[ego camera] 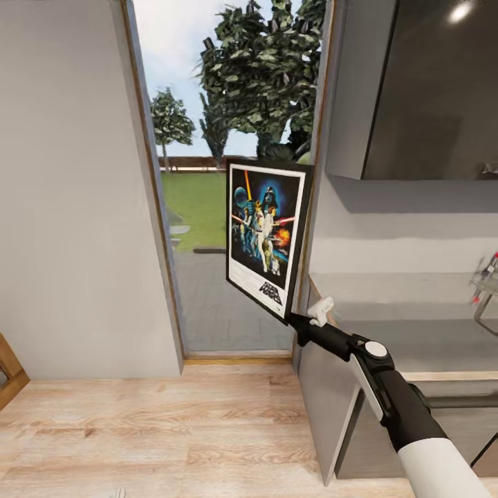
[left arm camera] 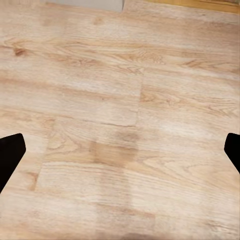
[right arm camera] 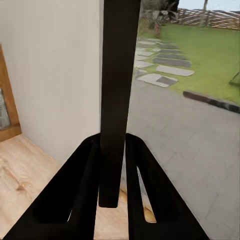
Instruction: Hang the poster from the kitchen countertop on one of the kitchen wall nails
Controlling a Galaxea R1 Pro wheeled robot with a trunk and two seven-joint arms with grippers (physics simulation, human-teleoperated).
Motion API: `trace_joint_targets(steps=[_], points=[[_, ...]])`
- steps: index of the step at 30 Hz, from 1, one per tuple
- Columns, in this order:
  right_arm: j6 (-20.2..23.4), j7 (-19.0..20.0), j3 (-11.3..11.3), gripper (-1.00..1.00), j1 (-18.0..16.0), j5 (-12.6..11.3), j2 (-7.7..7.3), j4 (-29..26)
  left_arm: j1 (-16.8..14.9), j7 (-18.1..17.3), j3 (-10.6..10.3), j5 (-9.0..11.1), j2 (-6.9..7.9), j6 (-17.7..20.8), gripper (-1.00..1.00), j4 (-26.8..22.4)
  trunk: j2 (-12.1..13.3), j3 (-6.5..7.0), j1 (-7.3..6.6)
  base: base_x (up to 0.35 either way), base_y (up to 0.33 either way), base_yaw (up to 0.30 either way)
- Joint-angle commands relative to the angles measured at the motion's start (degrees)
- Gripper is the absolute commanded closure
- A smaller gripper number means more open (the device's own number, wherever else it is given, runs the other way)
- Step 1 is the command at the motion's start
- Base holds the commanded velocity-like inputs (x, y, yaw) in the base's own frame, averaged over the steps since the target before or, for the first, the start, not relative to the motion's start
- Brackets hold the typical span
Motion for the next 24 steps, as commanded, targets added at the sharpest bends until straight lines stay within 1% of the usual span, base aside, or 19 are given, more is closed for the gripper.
trace_joint_targets(steps=[1, 3, 4, 6, 8, 9, 11, 13, 17, 24], points=[[0.5, 0.8, 0.0, 1.0, 0.0, -0.3, -0.48, -0.1, 0.0, -0.4, 0.1, 0.0, -0.03, 0.4, -1.0, -0.2, 0.4, 0.11, -0.21, 0.0, 0.0, 0.0], [0.5, 2.9, 0.0, 1.0, 0.0, -0.4, -1.59, -0.1, 0.0, -0.4, 0.1, 0.0, -0.03, 0.4, -1.0, -0.2, 1.2, 0.47, -0.65, 0.0, 0.0, 0.0], [0.5, 3.6, 0.0, 1.0, 0.0, -0.4, -1.77, -0.1, 0.0, -0.4, 0.1, 0.0, -0.03, 0.4, -1.0, -0.2, 1.6, 0.65, -0.87, 0.0, 0.0, 0.0], [0.5, 7.3, -0.3, 1.0, 0.0, -0.3, -2.49, -0.1, 0.0, -0.4, 0.1, 0.0, -0.03, 0.4, -1.0, -0.2, 2.4, 1.01, -1.31, 0.0, 0.0, 0.0], [0.5, 9.0, -0.9, 1.0, 0.0, -0.3, -2.71, 0.0, 0.0, -0.4, 0.1, 0.0, -0.03, 0.4, -1.0, -0.2, 3.2, 1.37, -1.75, 0.0, 0.0, 0.0], [0.5, 10.5, -2.0, 1.0, 0.0, -0.3, -2.84, 0.1, 0.0, -0.4, 0.1, 0.0, -0.03, 0.3, -1.0, -0.2, 3.6, 1.55, -1.97, 0.0, 0.0, 0.0], [0.5, 12.2, -3.4, 1.0, 0.0, -0.3, -2.93, 0.2, 0.0, -0.4, 0.1, 0.0, -0.03, 0.3, -1.0, -0.2, 4.4, 1.91, -2.41, 0.0, 0.0, 0.0], [0.5, 15.3, -5.4, 1.0, 0.0, -0.3, -3.02, 0.3, 0.0, -0.4, 0.1, 0.0, -0.03, 0.2, -1.0, -0.2, 5.2, 2.27, -2.85, 0.0, 0.0, 0.0], [0.5, 16.9, -6.3, 1.0, 0.0, -0.3, -3.01, 0.4, 0.0, -0.4, 0.1, 0.0, -0.03, 0.1, -1.0, -0.2, 6.8, 2.99, -3.73, 0.0, 0.0, 0.0], [0.5, 17.5, -6.6, 1.0, 0.0, -0.3, -3.0, 0.4, 0.0, -0.4, 0.1, 0.0, -0.03, 0.1, -1.0, -0.1, 9.6, 4.24, -5.26, 0.0, 0.0, 0.0]])
